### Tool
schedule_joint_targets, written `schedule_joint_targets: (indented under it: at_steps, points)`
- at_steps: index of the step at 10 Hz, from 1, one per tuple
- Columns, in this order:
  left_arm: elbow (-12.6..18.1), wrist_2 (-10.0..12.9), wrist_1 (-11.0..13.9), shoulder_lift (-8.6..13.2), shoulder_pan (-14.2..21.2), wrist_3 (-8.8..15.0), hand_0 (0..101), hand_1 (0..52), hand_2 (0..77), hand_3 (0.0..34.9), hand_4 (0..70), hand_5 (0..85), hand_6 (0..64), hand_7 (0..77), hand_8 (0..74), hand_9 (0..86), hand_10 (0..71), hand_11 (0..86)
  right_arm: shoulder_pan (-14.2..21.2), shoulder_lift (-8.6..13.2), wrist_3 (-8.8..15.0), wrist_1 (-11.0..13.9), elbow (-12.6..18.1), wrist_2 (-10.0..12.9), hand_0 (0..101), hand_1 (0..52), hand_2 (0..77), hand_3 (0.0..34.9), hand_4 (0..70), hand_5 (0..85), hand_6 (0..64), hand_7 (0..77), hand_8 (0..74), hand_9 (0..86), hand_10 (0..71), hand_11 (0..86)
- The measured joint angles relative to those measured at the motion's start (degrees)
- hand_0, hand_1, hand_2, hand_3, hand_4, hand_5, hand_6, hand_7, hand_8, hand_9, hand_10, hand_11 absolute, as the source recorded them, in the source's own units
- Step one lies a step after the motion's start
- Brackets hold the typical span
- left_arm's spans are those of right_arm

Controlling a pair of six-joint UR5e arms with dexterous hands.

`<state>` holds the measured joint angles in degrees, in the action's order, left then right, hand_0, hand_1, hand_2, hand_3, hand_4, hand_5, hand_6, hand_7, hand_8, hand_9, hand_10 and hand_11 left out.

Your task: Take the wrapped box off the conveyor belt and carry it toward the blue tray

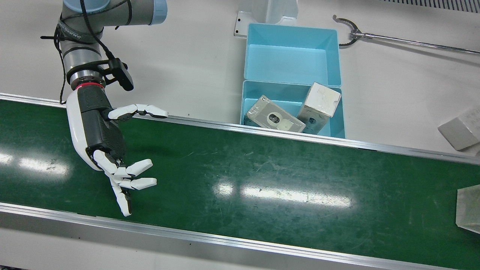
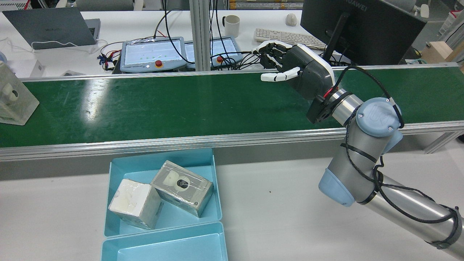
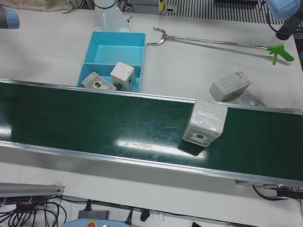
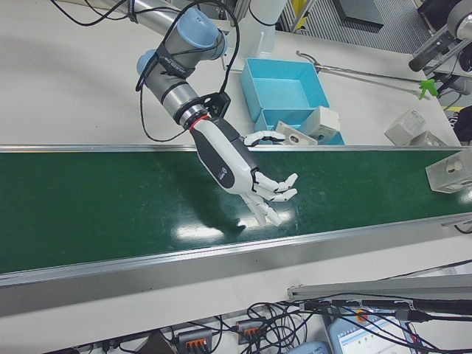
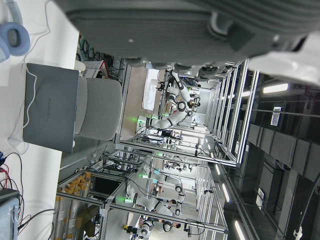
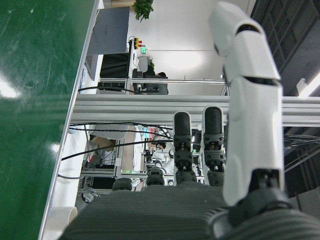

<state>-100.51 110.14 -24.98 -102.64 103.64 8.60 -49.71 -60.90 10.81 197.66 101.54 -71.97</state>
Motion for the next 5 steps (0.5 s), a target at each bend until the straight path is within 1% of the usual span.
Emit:
schedule_joint_targets:
  at_steps: [1,2,3,4,5]
  points:
    - [0.0,0.0,0.0,0.0,0.0,0.0,0,0.0,0.5,0.0,0.0,1.1,0.0,0.0,0.0,0.0,0.5,0.0,-0.1,0.2,0.0,4.6,2.1,0.1,50,20.2,24.5,9.6,25.1,40.4,11.4,34.4,0.0,9.8,0.0,1.6]
    - [0.0,0.0,0.0,0.0,0.0,0.0,0,0.0,0.5,0.0,0.0,1.1,0.0,0.0,0.0,0.0,0.5,0.0,-0.1,0.3,-0.1,8.4,3.8,0.2,50,20.2,24.5,9.6,25.1,40.4,11.4,34.4,0.0,9.8,0.0,1.6]
    - [0.0,0.0,0.0,0.0,0.0,0.0,0,0.0,0.5,0.0,0.0,1.1,0.0,0.0,0.5,0.0,0.5,0.0,-0.1,0.5,-0.2,10.7,4.7,0.3,51,19.6,25.6,9.3,22.4,39.3,8.2,28.9,0.0,8.7,0.0,1.1]
    - [0.0,0.0,0.0,0.0,0.0,0.0,0,0.0,0.5,0.0,0.0,1.1,0.0,0.0,0.0,0.0,0.0,0.0,-0.1,0.6,-0.2,11.3,5.0,0.4,50,19.6,25.6,10.7,20.2,38.7,8.2,28.4,1.1,6.5,0.0,1.6]
    - [0.0,0.0,0.0,0.0,0.0,0.0,0,0.0,0.5,0.0,0.0,1.1,0.0,0.0,0.0,0.0,0.0,0.0,-0.1,0.5,-0.2,10.2,4.5,0.4,49,15.3,23.5,10.8,17.5,37.6,7.6,26.7,1.1,7.1,0.0,1.1]
